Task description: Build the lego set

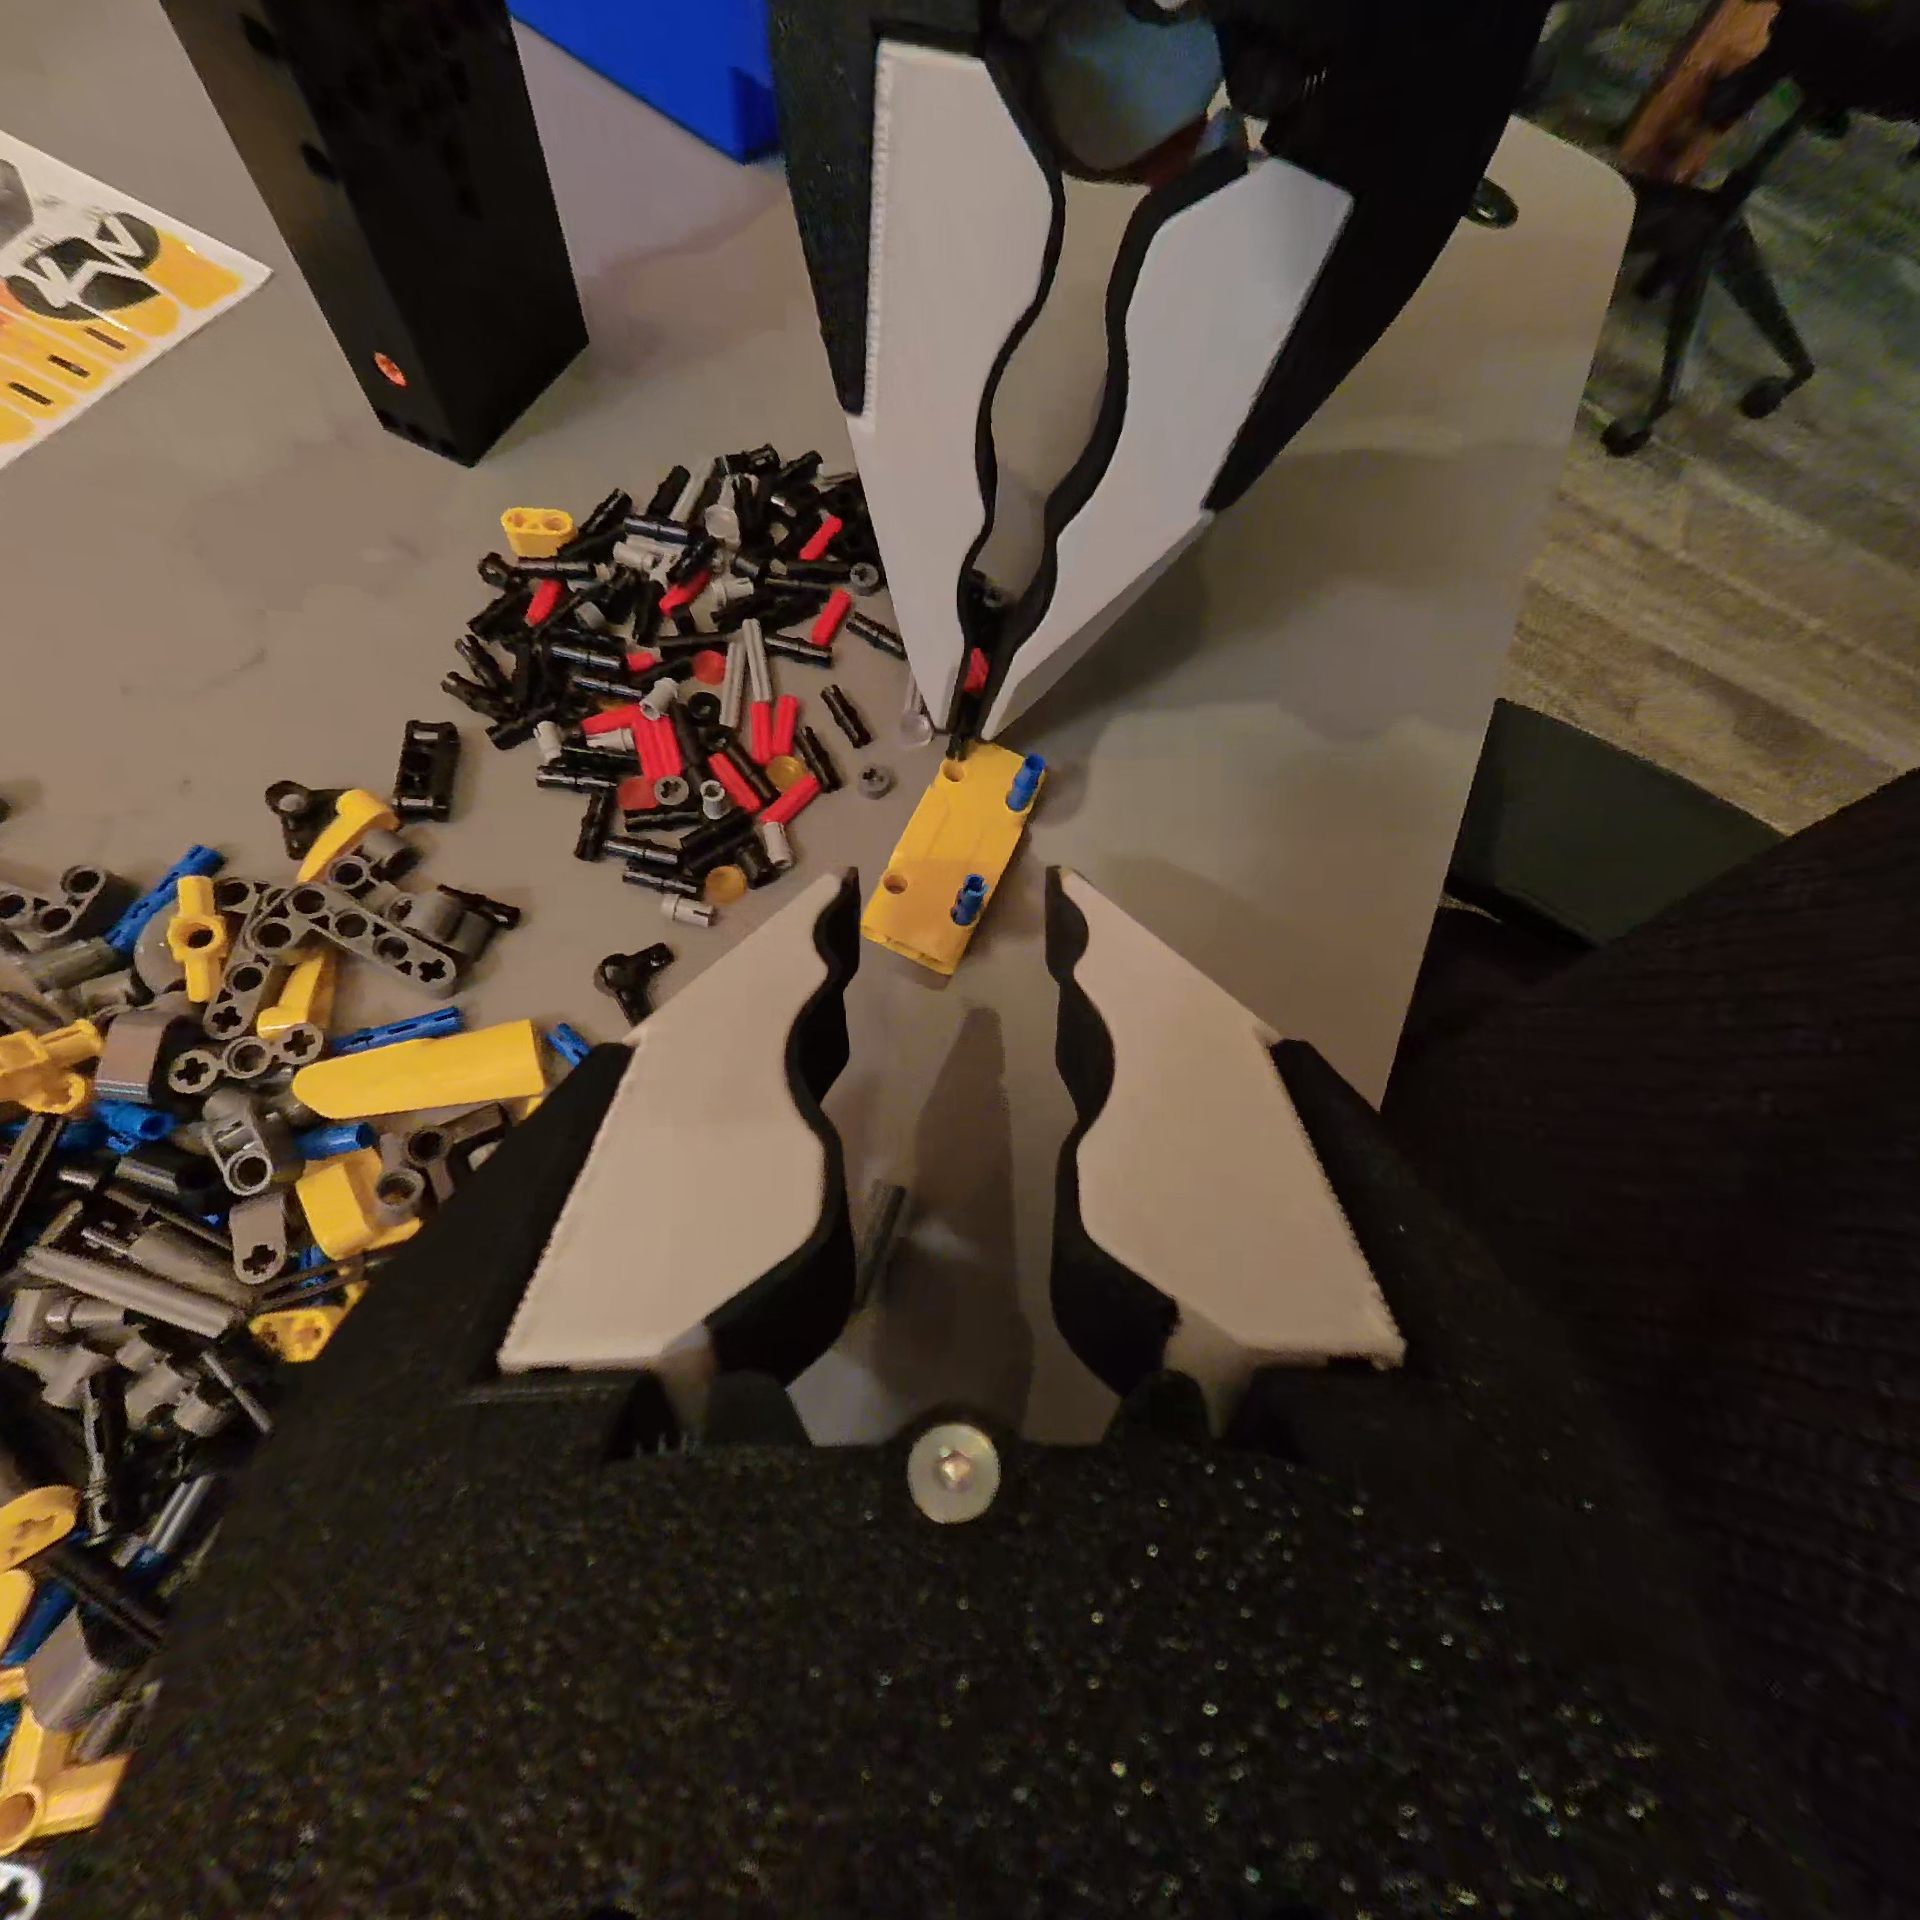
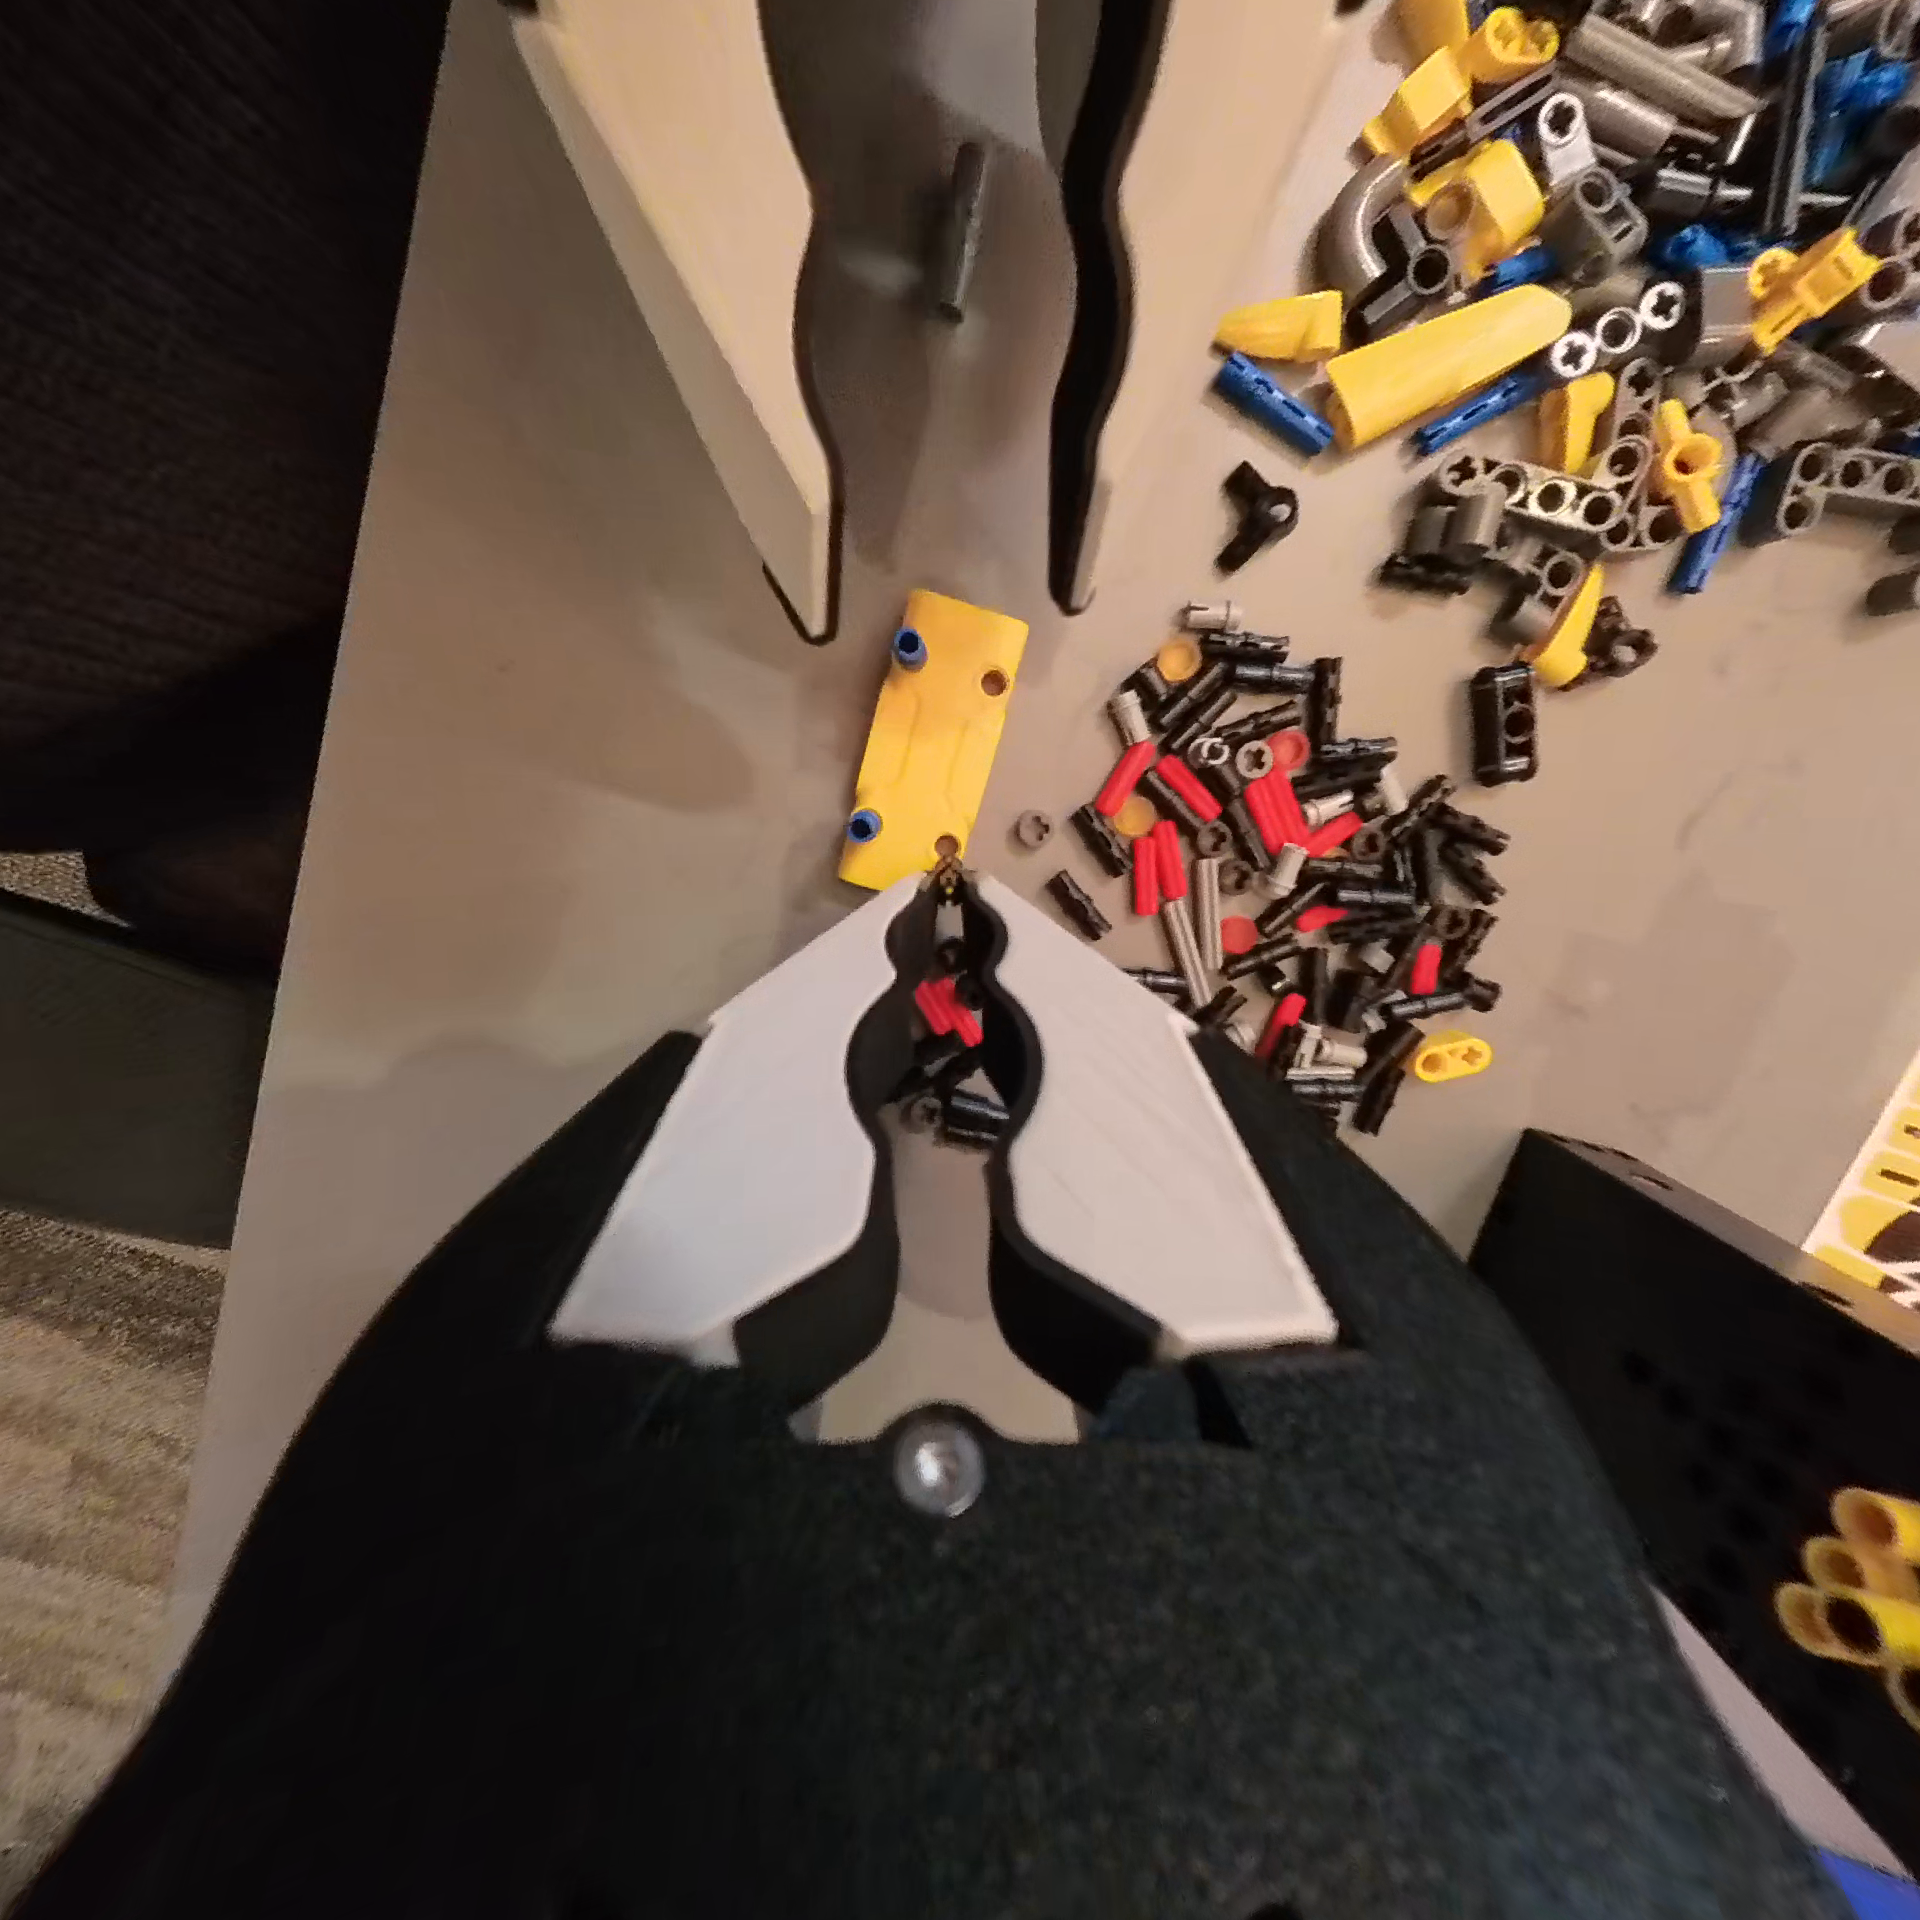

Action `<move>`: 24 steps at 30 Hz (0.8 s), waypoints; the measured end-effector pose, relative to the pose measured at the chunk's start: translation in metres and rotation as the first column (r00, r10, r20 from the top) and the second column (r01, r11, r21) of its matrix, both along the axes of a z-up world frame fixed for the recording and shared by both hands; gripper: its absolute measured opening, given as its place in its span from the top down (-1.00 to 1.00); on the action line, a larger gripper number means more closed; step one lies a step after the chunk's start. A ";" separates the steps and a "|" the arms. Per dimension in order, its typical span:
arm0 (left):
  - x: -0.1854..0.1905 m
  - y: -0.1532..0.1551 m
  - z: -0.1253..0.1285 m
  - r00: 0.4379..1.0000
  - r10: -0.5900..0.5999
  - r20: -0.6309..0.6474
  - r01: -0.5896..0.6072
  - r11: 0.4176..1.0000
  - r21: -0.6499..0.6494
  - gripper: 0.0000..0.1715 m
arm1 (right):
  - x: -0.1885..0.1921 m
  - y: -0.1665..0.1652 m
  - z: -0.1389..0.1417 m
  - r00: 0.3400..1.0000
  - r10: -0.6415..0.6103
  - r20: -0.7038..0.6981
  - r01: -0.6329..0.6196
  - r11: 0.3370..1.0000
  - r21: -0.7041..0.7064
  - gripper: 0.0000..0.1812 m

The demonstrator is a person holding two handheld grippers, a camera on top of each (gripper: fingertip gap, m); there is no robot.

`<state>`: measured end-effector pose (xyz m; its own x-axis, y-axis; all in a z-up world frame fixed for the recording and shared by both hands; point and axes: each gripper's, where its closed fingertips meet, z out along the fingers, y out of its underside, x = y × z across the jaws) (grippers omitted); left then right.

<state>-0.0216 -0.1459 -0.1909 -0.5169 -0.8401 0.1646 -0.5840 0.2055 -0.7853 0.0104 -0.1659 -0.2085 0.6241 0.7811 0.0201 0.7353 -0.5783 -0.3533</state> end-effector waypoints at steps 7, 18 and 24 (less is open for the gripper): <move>0.000 -0.002 -0.011 0.999 -0.006 -0.032 0.006 1.000 -0.001 0.60 | -0.003 0.002 -0.001 1.000 0.010 -0.002 -0.010 1.000 0.001 0.95; -0.001 -0.003 -0.016 0.999 -0.008 -0.046 0.009 1.000 0.018 0.79 | -0.006 -0.001 -0.002 0.999 0.008 0.034 -0.007 0.999 -0.049 0.95; -0.001 -0.004 -0.017 0.998 -0.011 -0.055 0.012 1.000 0.016 0.81 | -0.007 -0.001 -0.003 0.998 0.016 0.064 -0.009 0.995 -0.098 0.95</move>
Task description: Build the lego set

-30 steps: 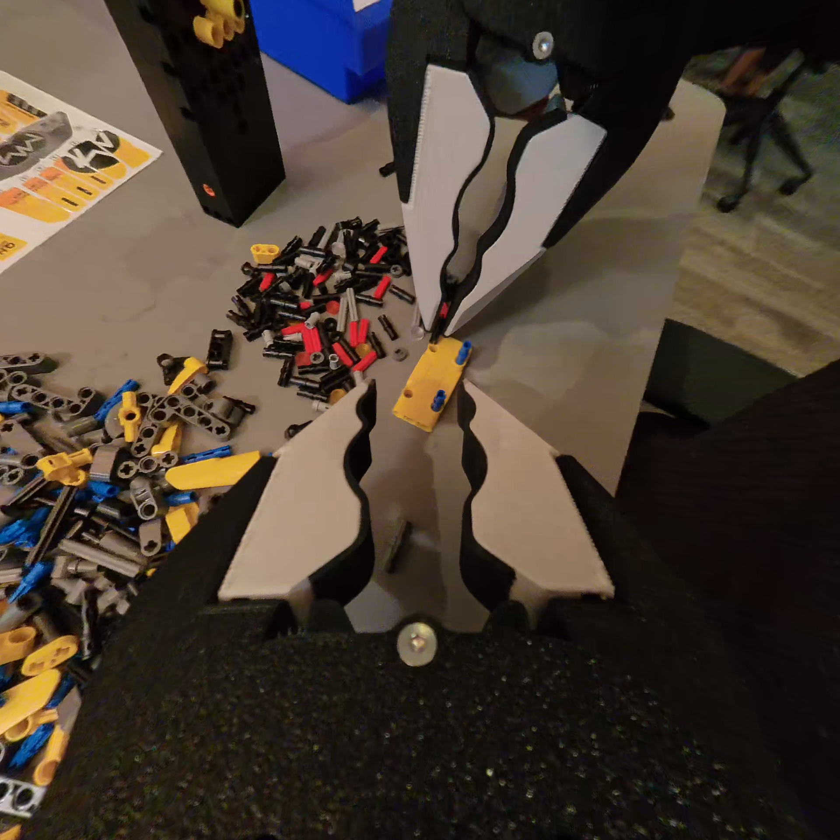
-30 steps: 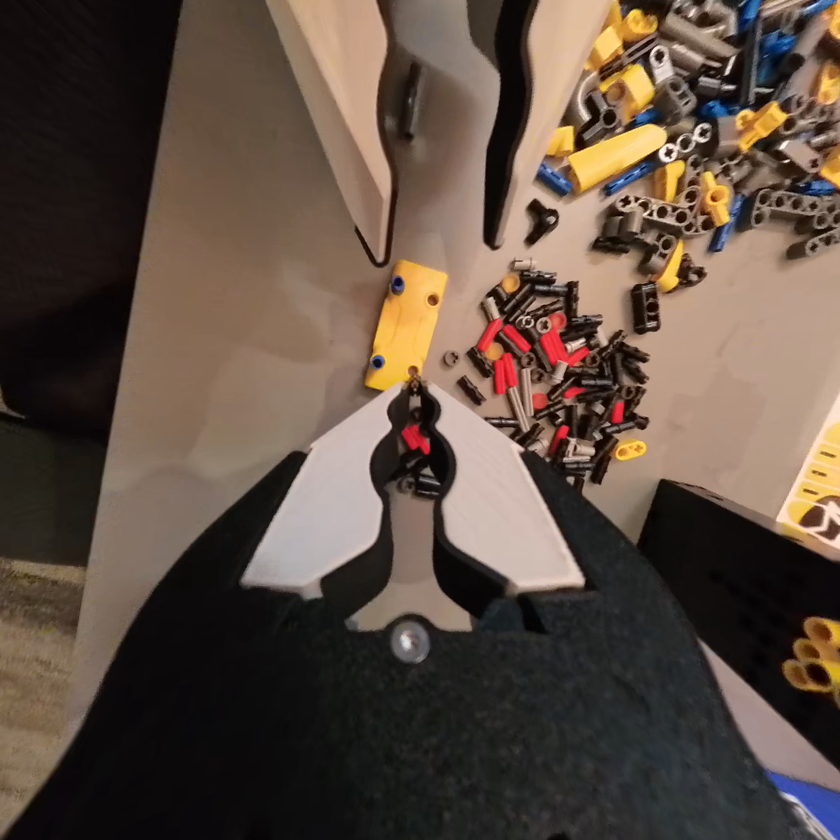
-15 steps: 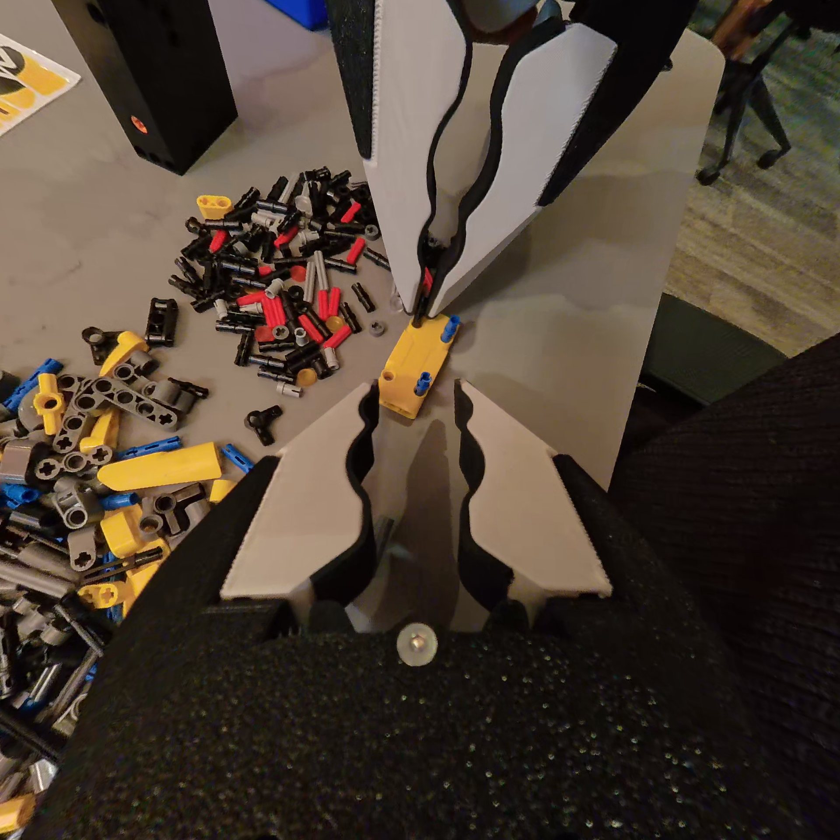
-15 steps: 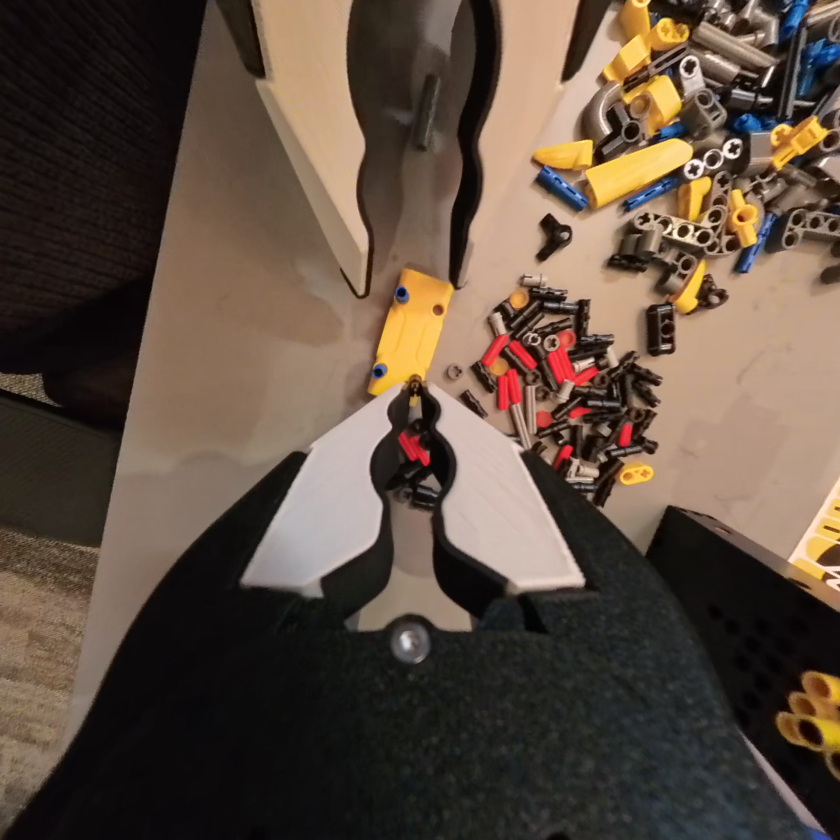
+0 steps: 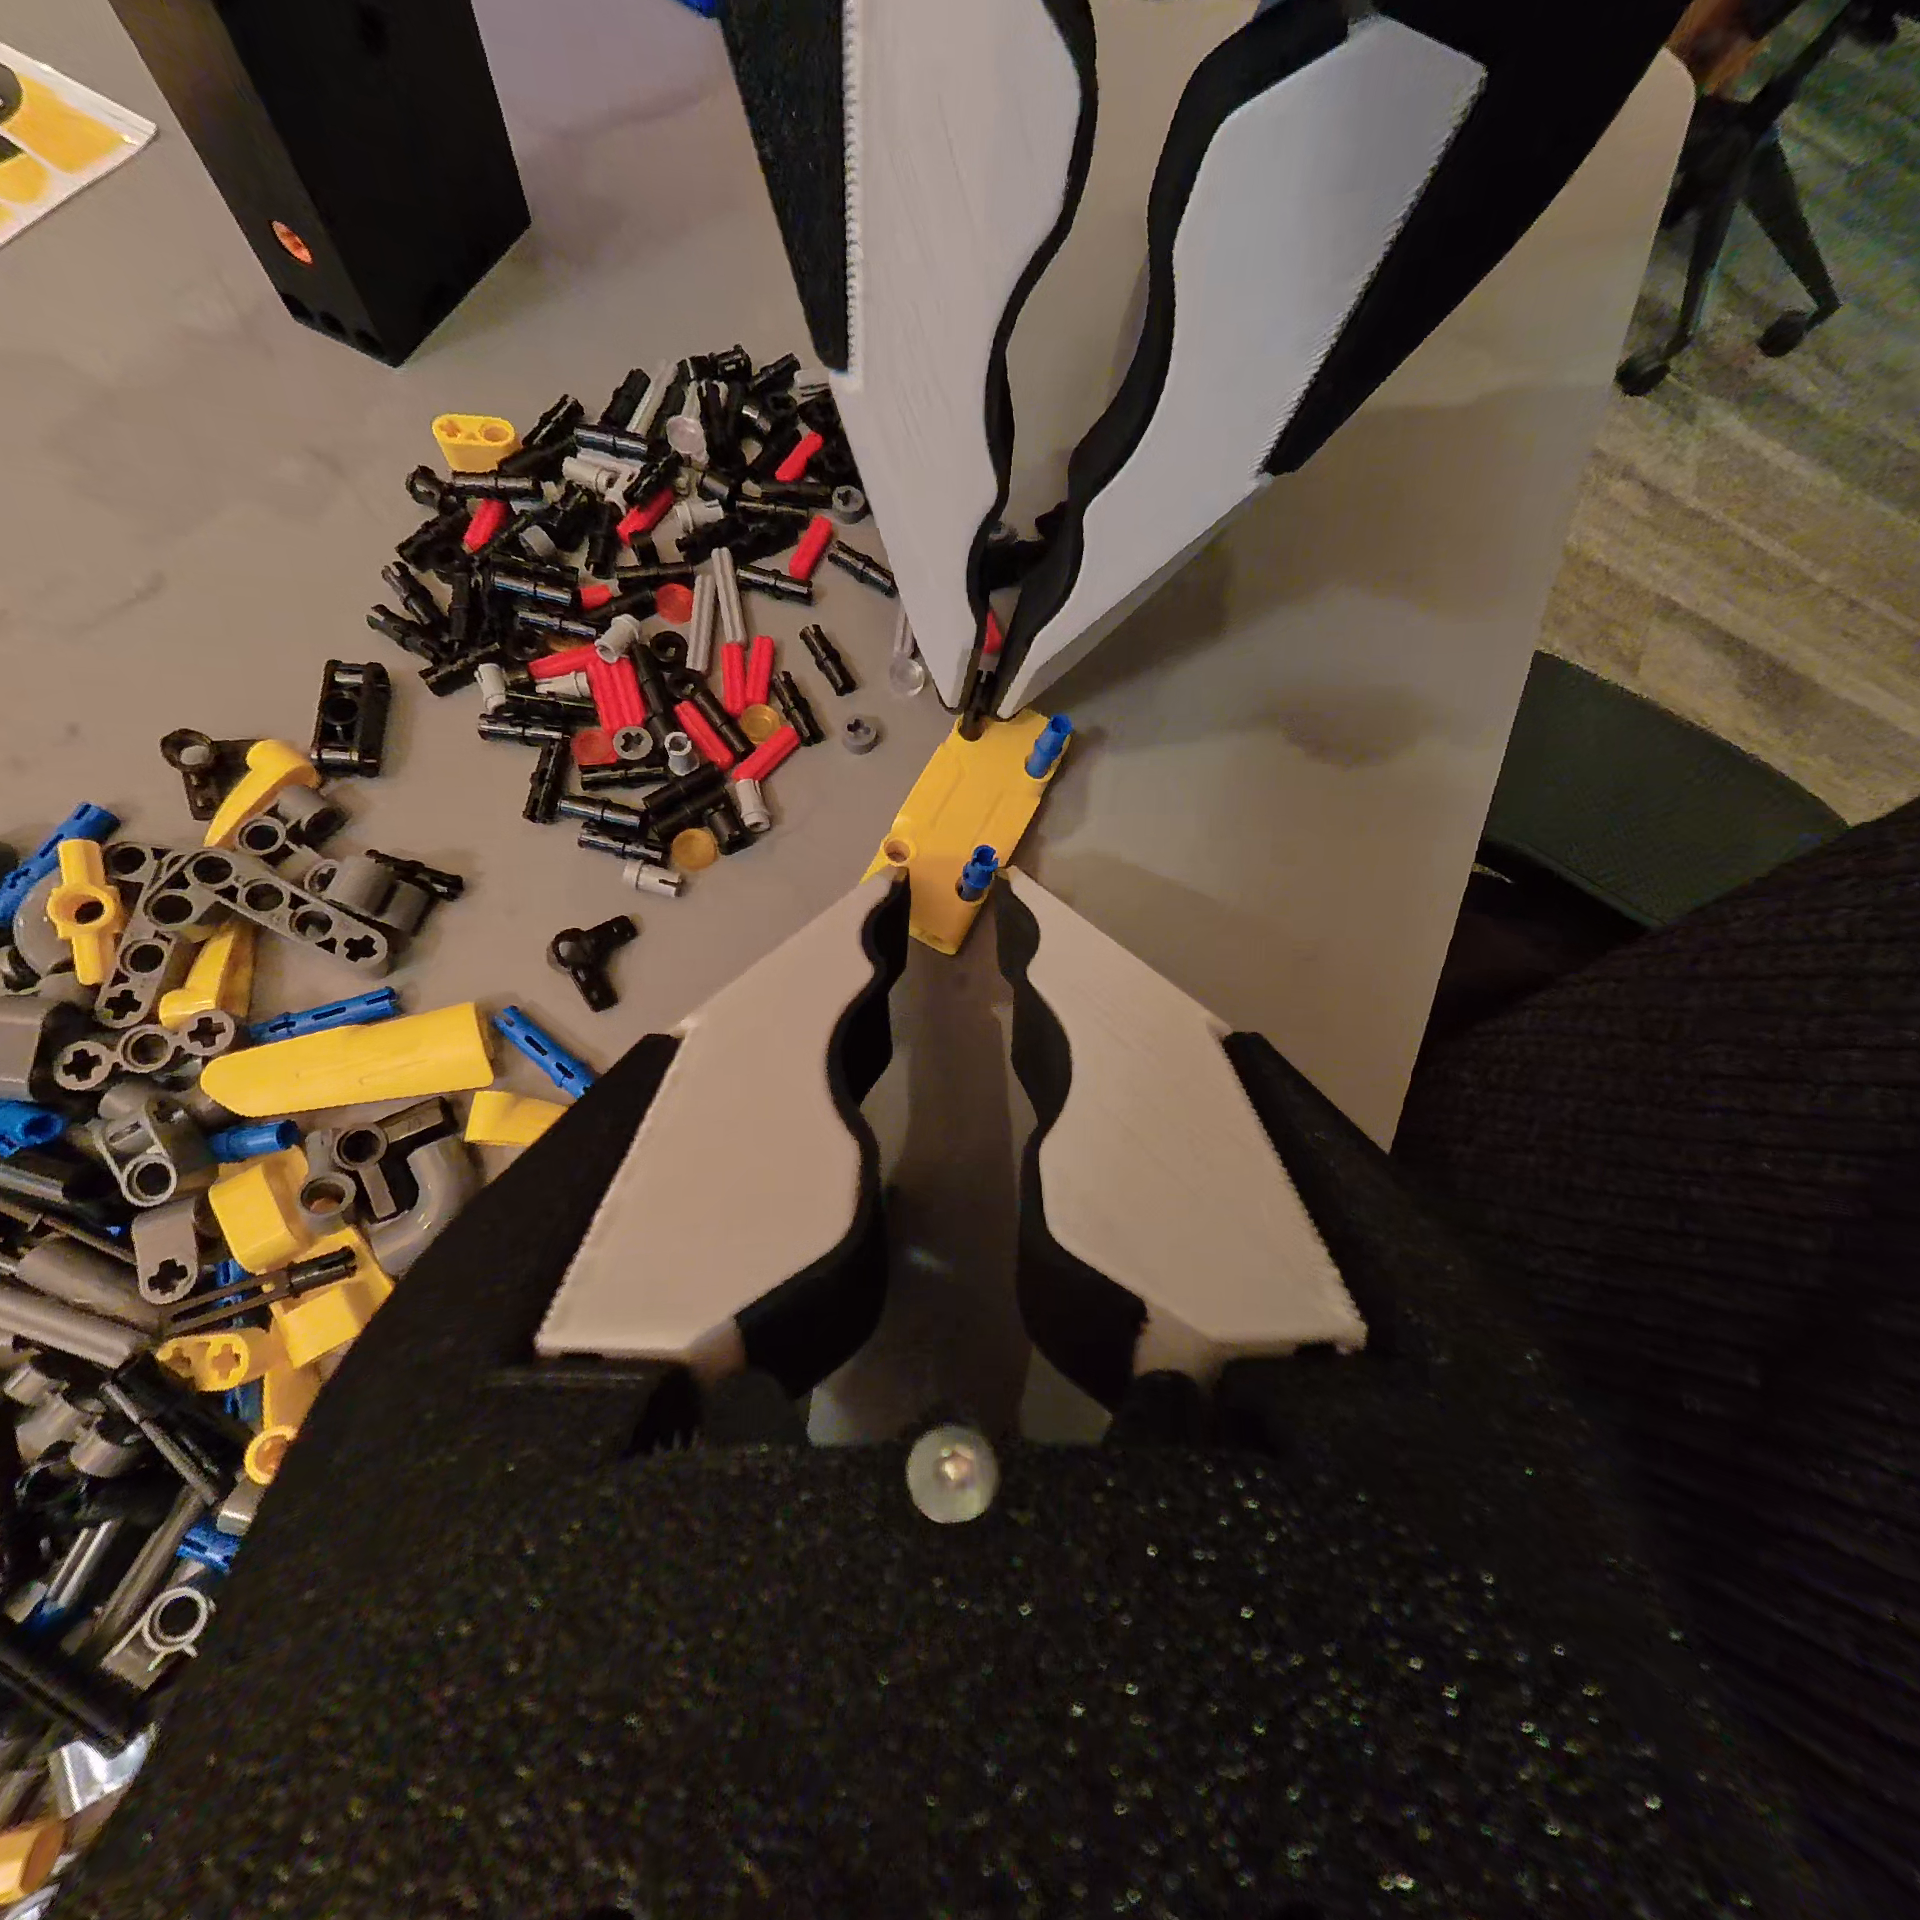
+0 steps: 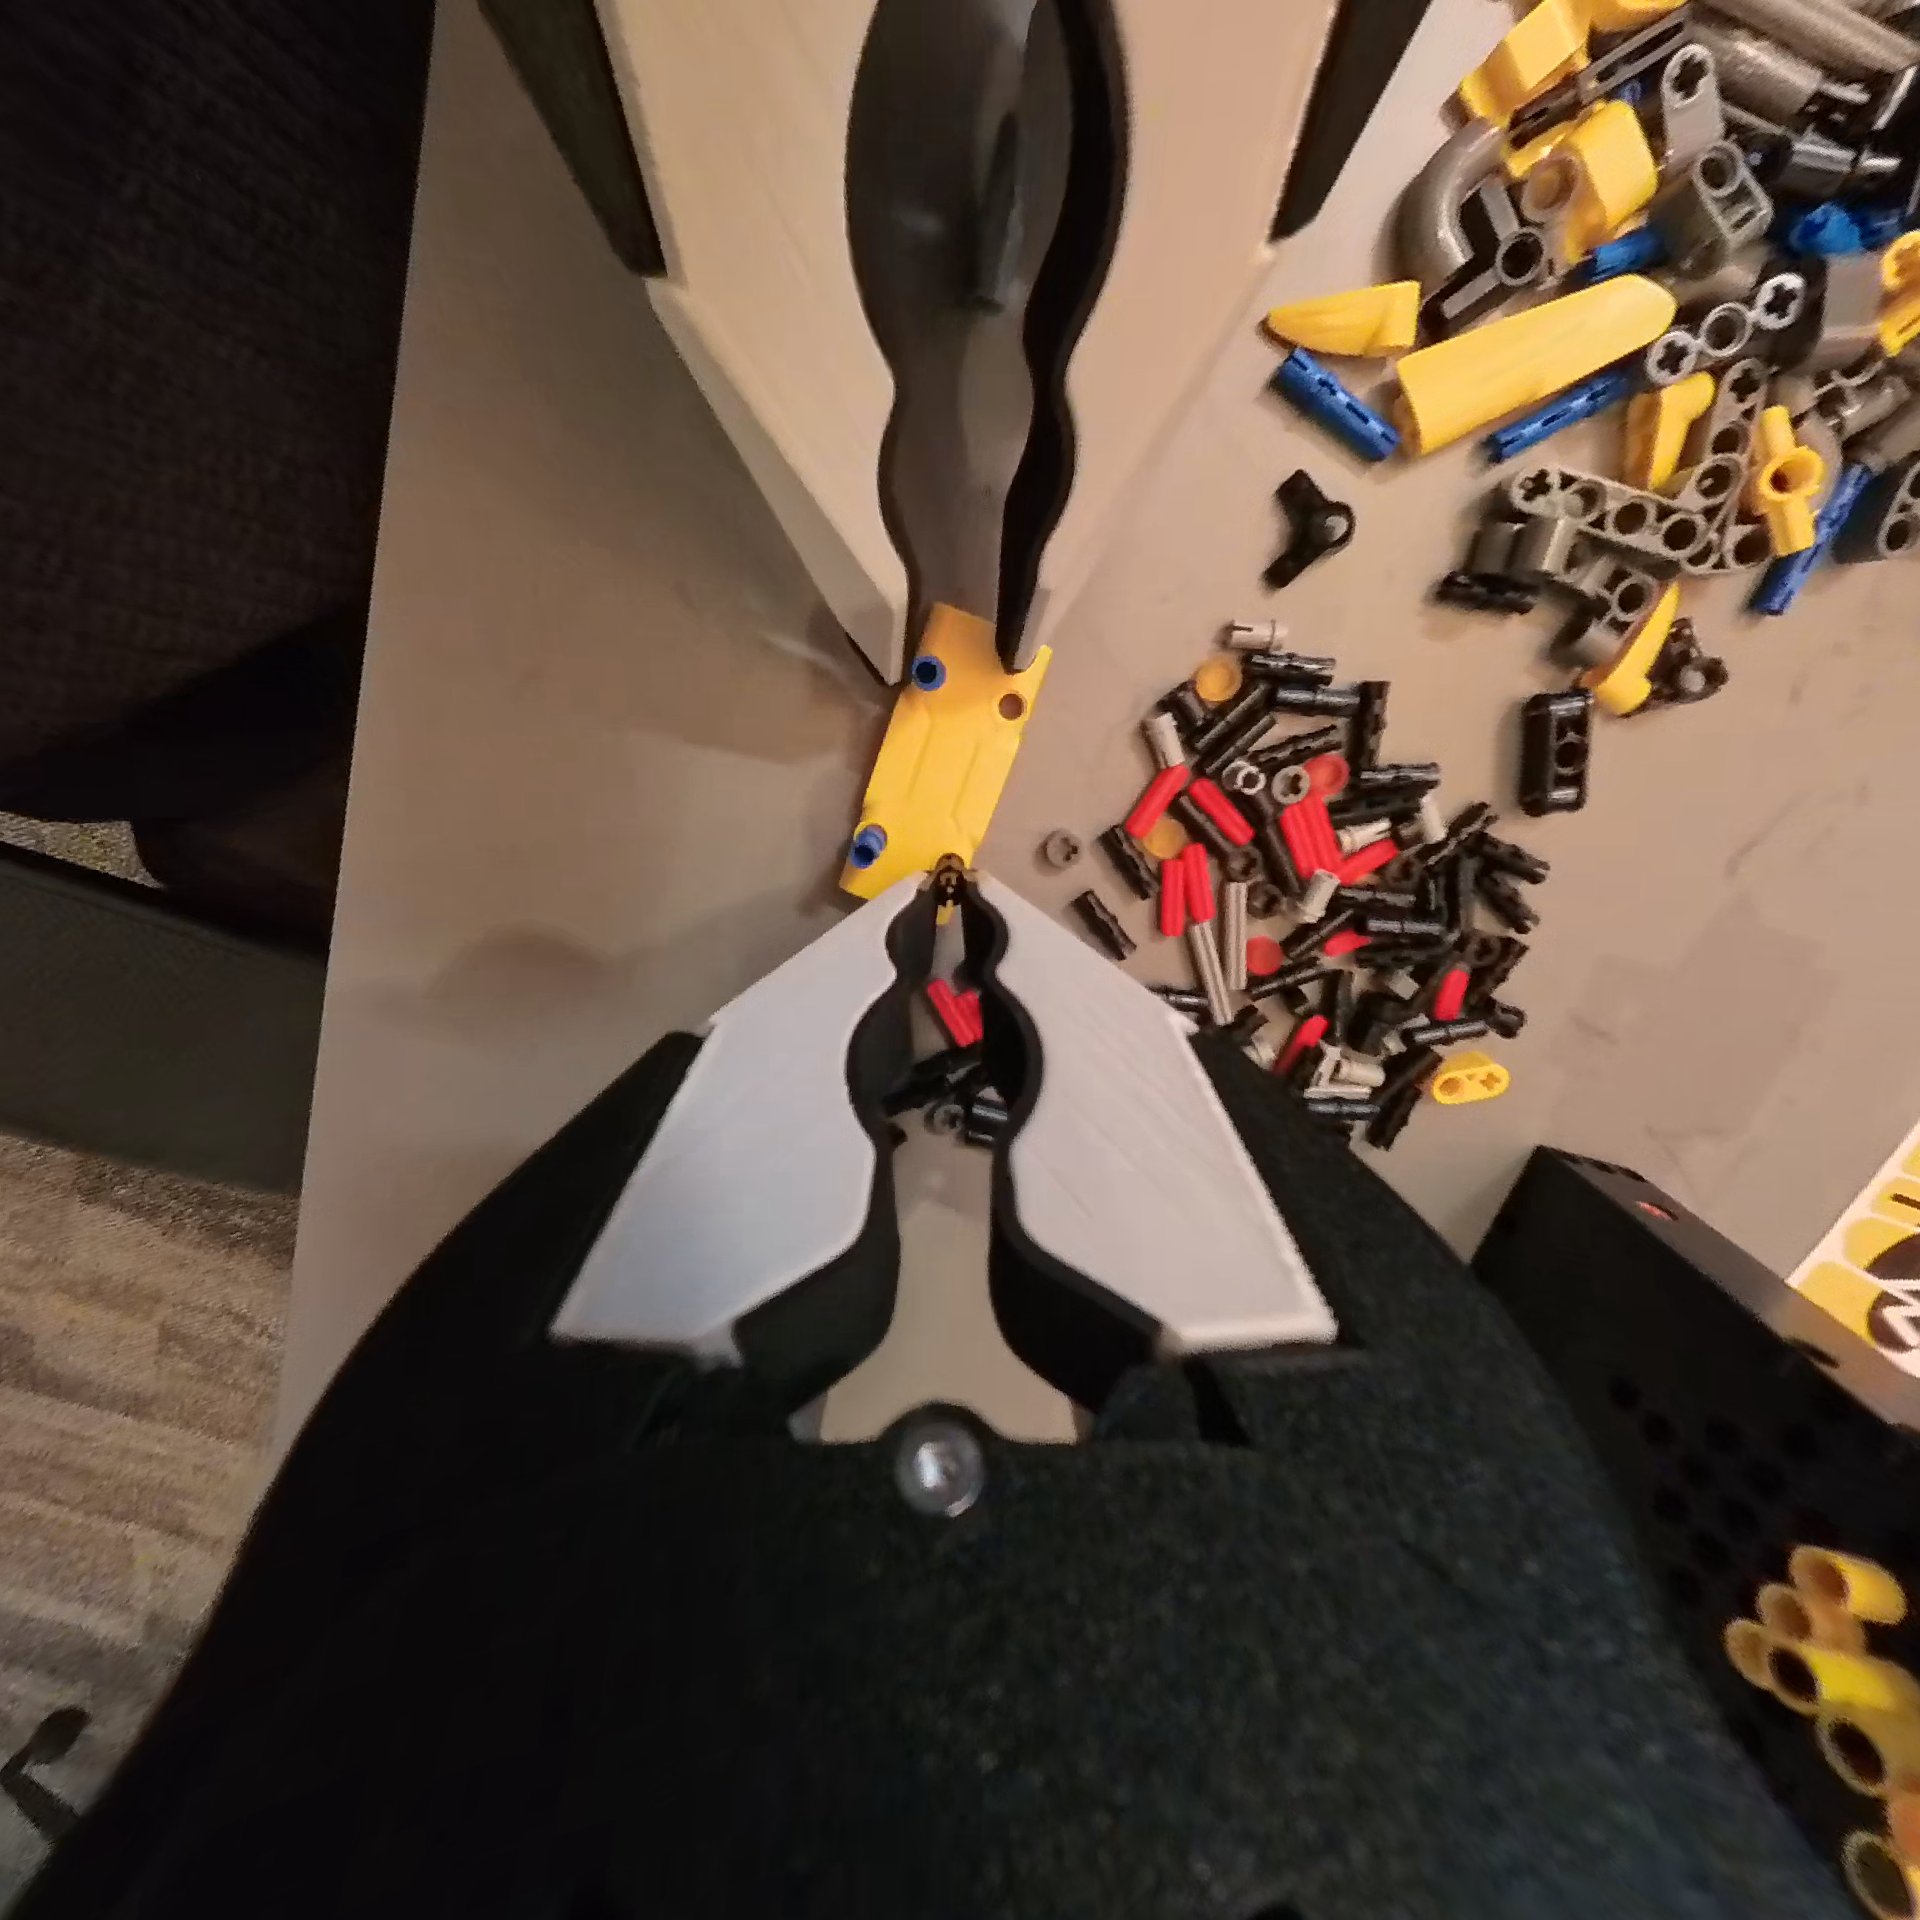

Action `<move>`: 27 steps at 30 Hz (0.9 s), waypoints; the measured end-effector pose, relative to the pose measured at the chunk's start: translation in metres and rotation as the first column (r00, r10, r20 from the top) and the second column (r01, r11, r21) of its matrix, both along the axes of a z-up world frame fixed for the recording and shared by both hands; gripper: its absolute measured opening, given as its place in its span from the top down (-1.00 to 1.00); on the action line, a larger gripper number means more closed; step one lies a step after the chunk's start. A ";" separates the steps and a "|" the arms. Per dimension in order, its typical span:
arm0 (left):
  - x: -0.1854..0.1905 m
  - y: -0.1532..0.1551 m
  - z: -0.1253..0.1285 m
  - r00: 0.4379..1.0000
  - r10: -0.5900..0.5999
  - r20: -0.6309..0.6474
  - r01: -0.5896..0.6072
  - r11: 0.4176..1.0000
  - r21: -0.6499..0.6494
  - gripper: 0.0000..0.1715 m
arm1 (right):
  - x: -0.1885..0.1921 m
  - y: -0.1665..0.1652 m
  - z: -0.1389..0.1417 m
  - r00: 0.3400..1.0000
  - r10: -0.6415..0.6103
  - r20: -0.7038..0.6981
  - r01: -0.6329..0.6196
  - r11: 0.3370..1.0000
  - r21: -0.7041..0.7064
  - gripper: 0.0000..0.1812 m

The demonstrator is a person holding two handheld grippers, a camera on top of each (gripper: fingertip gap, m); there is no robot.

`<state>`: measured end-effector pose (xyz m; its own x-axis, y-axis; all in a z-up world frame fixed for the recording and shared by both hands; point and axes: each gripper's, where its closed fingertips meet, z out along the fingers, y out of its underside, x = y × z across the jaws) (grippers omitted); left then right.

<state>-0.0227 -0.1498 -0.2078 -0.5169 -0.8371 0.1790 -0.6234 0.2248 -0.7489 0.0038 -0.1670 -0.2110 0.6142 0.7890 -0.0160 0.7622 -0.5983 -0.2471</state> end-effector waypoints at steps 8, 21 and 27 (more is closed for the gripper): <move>0.000 0.001 -0.001 1.000 0.006 -0.014 -0.006 1.000 -0.012 0.85 | 0.000 -0.002 -0.005 1.000 0.029 -0.001 -0.029 0.999 -0.041 0.96; -0.001 0.002 -0.001 1.000 0.006 -0.017 -0.006 1.000 -0.014 0.85 | 0.011 -0.006 0.002 0.998 -0.063 -0.026 0.064 0.995 0.082 0.86; -0.003 0.003 0.004 1.000 0.005 -0.015 -0.006 0.998 -0.055 0.84 | 0.045 -0.002 0.029 0.956 -0.288 -0.061 0.295 0.930 0.219 0.86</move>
<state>-0.0256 -0.1466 -0.2039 -0.5090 -0.8287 0.2330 -0.6358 0.1795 -0.7507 0.0489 -0.1691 -0.1824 0.8196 0.5604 0.1195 0.5535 -0.7204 -0.4179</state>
